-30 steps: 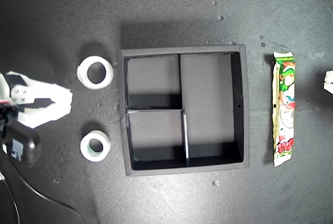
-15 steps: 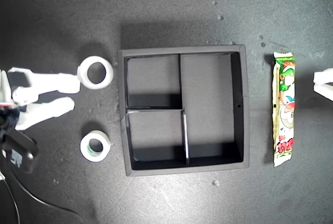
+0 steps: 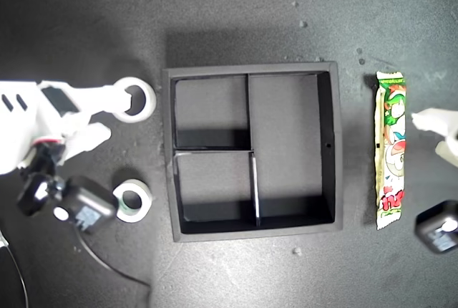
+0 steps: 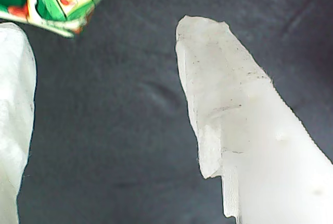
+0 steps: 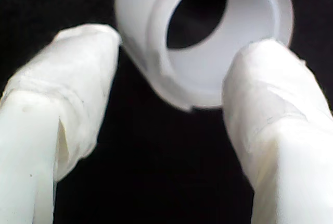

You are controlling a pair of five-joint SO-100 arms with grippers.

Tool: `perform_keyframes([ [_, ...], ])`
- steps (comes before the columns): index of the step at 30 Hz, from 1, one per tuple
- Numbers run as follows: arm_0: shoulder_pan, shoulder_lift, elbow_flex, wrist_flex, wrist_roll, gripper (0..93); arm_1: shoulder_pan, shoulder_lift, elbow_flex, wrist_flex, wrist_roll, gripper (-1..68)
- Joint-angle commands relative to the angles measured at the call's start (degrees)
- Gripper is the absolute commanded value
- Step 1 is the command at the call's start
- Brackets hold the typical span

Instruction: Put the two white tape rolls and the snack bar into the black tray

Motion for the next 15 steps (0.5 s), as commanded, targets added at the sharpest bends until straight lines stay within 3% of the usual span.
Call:
perform_keyframes([
  [1, 0.5, -4.5, -4.7, 1.0, -0.4, 16.1, -2.1, -2.3, -4.3, 2.3, -0.4, 19.9],
  [15, 0.3, -18.8, -12.0, 0.7, 0.5, 16.2, -5.3, -3.0, -0.7, 2.2, 2.9, 22.0],
])
